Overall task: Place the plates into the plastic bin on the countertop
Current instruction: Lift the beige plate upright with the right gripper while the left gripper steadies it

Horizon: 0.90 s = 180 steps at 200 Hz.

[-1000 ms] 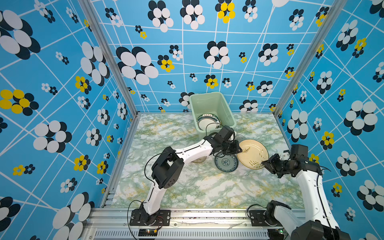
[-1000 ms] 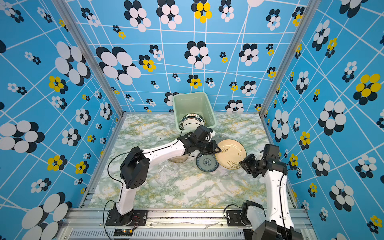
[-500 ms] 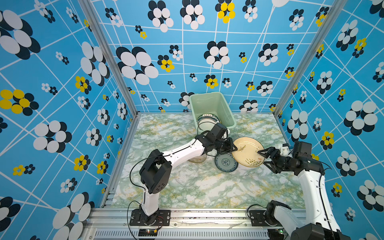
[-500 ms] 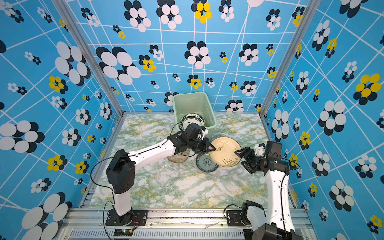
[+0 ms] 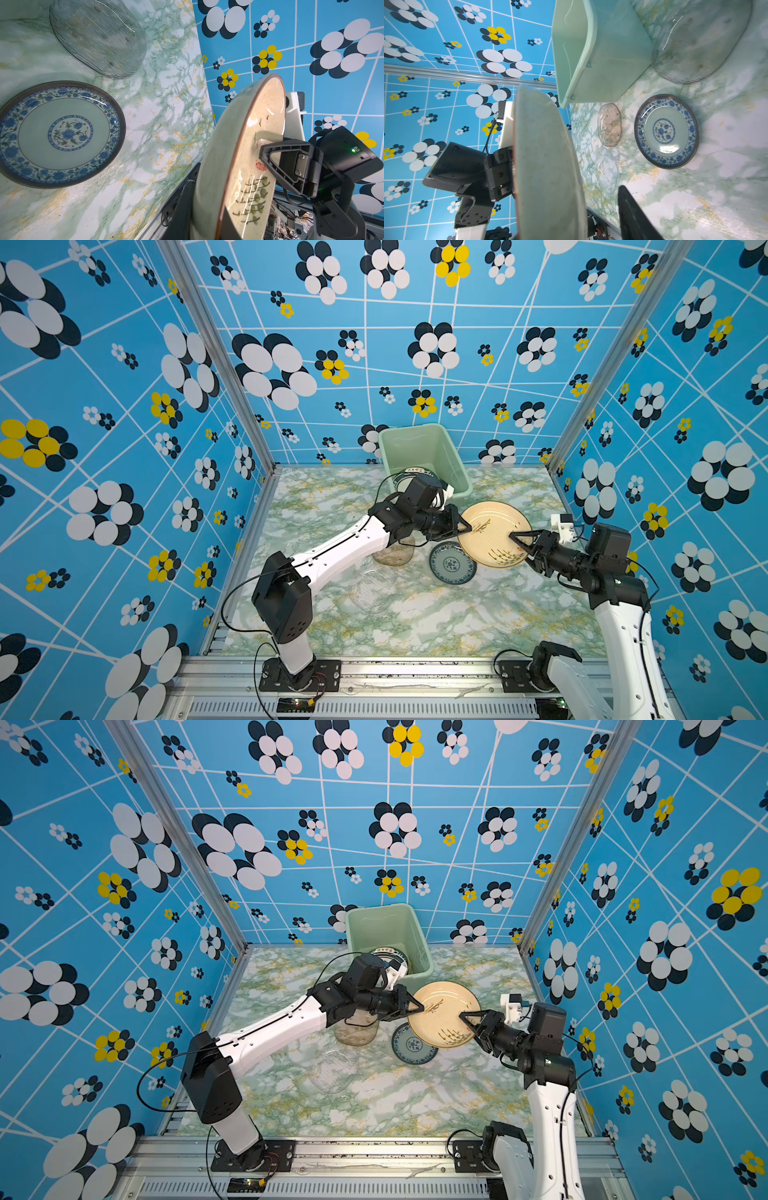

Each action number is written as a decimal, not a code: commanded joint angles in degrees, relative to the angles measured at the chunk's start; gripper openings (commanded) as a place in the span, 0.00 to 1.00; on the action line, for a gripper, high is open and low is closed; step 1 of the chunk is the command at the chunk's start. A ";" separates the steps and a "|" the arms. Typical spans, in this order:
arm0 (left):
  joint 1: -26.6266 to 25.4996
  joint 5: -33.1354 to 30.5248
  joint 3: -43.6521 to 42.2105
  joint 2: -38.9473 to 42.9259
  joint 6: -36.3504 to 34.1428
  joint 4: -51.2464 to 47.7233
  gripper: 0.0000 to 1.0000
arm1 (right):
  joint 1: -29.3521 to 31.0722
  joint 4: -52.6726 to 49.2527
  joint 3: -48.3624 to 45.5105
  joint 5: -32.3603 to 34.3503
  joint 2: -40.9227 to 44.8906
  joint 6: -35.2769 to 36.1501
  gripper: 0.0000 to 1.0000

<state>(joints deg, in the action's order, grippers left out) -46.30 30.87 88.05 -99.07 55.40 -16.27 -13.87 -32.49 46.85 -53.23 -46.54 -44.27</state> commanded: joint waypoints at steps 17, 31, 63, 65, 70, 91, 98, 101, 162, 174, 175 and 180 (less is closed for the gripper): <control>-0.30 2.57 0.11 4.58 0.50 3.17 0.00 | 2.30 6.39 -0.73 -1.17 1.22 -5.73 0.31; -0.58 2.51 0.03 4.85 0.66 3.09 0.00 | 3.17 7.28 -0.63 -1.02 1.37 -6.96 0.28; -1.09 2.21 -0.42 4.85 1.50 3.65 0.00 | 5.46 8.28 -1.00 0.20 2.67 -8.68 0.20; -1.07 2.25 -0.42 4.89 1.59 3.76 0.00 | 5.57 8.31 -1.02 0.29 2.68 -8.71 0.19; -1.23 2.31 -0.42 4.85 1.74 3.93 0.00 | 5.76 8.29 -1.04 0.29 2.87 -8.86 0.18; -1.52 2.65 0.08 4.48 2.13 4.06 0.00 | 6.47 7.94 -0.98 0.41 3.30 -8.95 0.09; -1.58 2.70 0.19 4.41 2.24 4.07 0.00 | 6.70 7.90 -0.92 0.50 3.45 -9.03 0.05; -1.63 2.68 0.27 4.42 2.26 4.07 0.00 | 6.79 7.88 -0.83 0.55 3.40 -9.02 0.04; -1.36 -0.42 -1.03 7.40 3.40 6.03 0.26 | 7.10 4.68 3.50 3.54 1.77 -8.88 0.00; -1.11 -1.19 -1.68 8.36 3.53 6.73 0.34 | 7.16 4.24 4.48 4.66 1.30 -9.27 0.00; -1.09 -1.22 -1.75 8.36 3.56 6.80 0.35 | 7.17 4.21 4.57 4.73 1.29 -9.35 0.00; -0.94 -1.53 -2.02 8.80 3.64 7.02 0.38 | 7.18 4.34 4.88 4.96 1.11 -9.65 0.00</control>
<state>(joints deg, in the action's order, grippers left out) -46.89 28.91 87.18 -95.37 58.15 -15.44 -7.27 -29.52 47.11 -47.27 -45.34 -51.13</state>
